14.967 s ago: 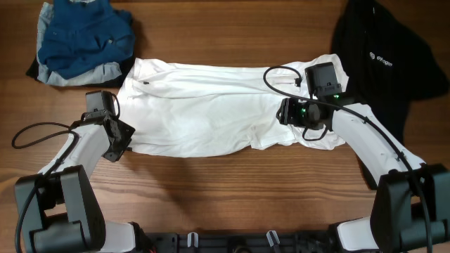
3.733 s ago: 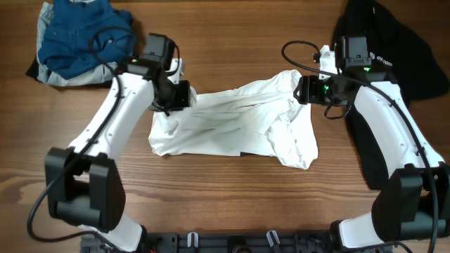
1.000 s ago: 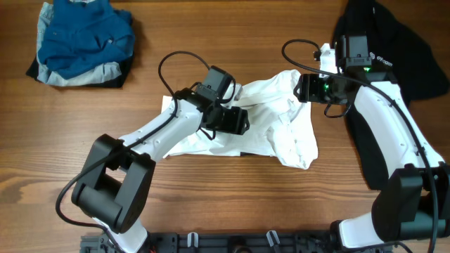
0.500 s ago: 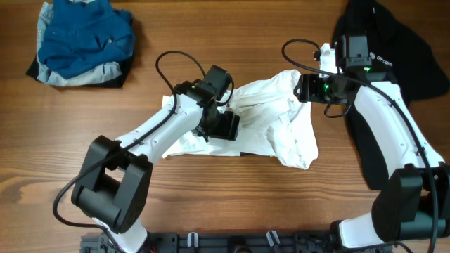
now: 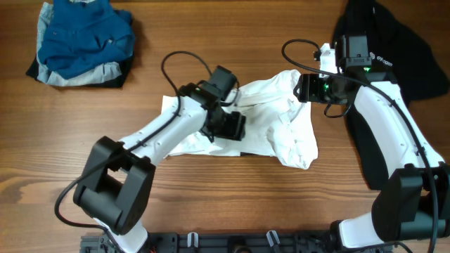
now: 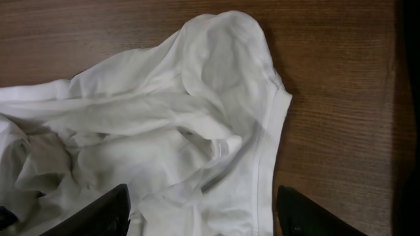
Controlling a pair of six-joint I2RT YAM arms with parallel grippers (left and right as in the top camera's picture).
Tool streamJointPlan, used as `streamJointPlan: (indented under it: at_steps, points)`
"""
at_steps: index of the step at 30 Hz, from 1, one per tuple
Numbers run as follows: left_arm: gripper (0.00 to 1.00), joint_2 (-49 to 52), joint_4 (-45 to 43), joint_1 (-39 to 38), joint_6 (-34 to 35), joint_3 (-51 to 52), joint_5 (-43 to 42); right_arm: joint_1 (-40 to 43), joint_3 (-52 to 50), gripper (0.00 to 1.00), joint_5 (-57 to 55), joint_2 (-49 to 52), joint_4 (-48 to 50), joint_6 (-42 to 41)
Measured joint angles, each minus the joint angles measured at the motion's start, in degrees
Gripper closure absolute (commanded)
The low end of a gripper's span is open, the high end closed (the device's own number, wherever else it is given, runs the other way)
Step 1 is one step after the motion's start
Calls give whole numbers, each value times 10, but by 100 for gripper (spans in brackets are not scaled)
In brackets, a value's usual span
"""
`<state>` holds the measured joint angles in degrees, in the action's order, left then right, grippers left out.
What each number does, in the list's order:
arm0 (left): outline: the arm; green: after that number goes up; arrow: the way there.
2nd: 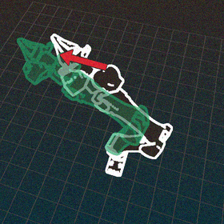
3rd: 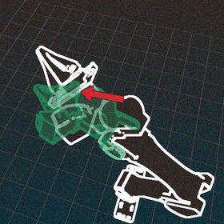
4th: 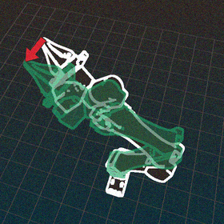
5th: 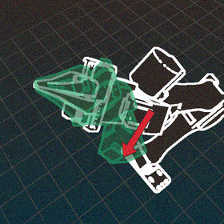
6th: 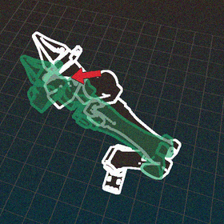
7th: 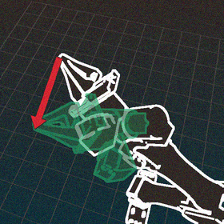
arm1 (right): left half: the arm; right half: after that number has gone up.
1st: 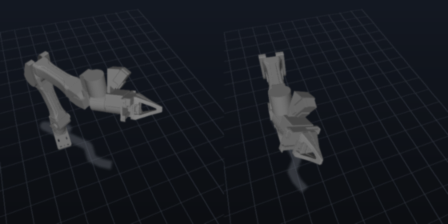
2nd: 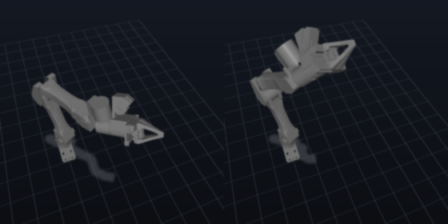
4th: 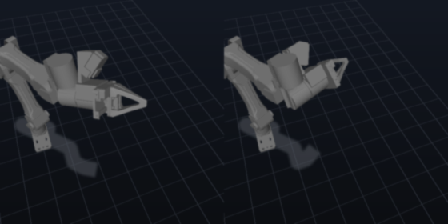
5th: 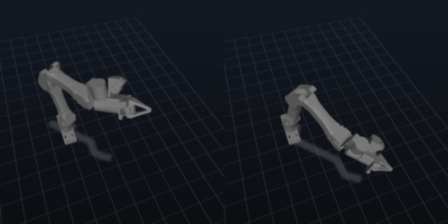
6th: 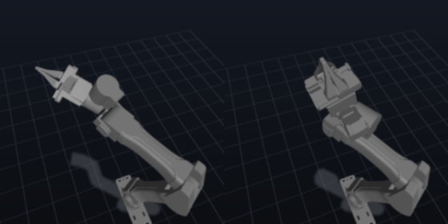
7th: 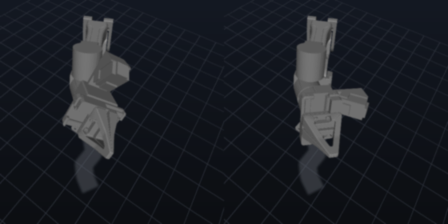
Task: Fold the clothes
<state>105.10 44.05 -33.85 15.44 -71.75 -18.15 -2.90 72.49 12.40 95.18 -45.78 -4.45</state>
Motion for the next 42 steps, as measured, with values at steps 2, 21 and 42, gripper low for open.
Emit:
streamJointPlan:
  at_steps: [2,21,42]
  points:
    - [28,0,-6,-15,3,0,-8,0,0,28,0,0,0,0]
    - [23,-54,-10,-12,14,-69,-10,0,0,21,0,12,0,0]
    - [12,-106,61,168,10,-76,172,89,-54,1,142,135,-26,60]
